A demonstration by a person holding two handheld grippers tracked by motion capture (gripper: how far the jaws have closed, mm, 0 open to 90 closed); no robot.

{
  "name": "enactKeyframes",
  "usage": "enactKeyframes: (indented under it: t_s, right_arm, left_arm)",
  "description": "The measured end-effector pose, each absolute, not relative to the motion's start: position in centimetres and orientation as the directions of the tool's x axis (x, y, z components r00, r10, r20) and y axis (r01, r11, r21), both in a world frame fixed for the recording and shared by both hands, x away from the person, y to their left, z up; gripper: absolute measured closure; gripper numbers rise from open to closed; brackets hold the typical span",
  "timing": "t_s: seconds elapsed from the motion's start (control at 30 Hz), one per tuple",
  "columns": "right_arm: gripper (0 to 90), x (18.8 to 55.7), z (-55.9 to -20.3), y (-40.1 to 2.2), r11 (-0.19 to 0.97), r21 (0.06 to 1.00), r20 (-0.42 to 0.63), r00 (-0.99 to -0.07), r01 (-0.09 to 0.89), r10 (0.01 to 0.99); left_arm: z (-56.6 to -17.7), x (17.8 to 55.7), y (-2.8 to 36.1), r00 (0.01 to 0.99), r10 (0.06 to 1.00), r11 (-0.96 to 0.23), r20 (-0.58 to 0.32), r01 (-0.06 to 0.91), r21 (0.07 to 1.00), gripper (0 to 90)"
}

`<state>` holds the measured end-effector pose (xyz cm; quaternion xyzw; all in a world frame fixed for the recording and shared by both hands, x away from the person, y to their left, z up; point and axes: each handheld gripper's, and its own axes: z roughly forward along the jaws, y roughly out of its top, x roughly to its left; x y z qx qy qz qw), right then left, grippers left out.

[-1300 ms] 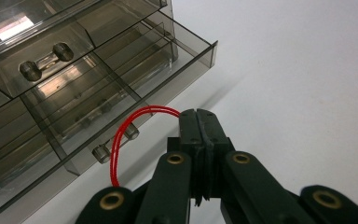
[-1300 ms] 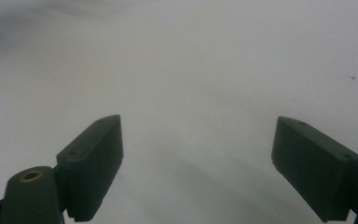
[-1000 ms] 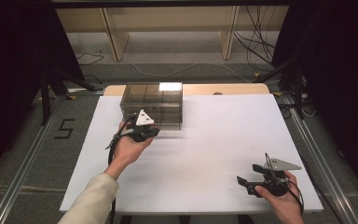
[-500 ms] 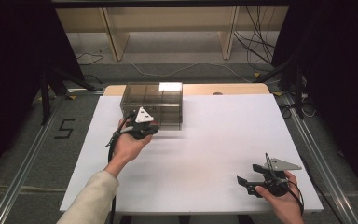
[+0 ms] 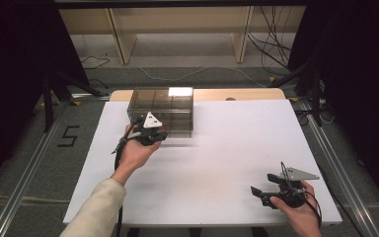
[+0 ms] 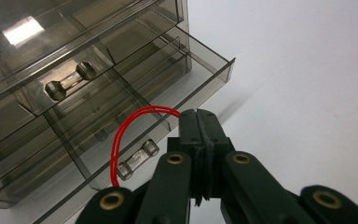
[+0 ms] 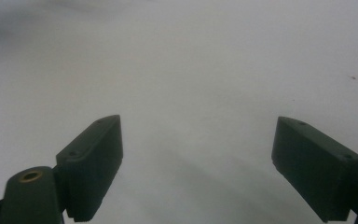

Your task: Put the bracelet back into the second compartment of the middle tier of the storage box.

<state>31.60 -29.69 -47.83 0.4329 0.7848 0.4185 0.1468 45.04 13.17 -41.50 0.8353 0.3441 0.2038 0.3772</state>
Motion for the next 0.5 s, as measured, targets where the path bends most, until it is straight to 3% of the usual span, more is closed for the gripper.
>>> enactKeyframes:
  t_s: [0.5]
  right_arm:
    - [17.2, 31.6, -47.83, -29.68, 0.274, 0.786, 0.132, -0.583, 0.554, 0.802]
  left_arm:
    - [-41.55, 45.74, 13.27, 0.675, 0.735, -0.474, 0.068, 0.439, 0.763, 89.8]
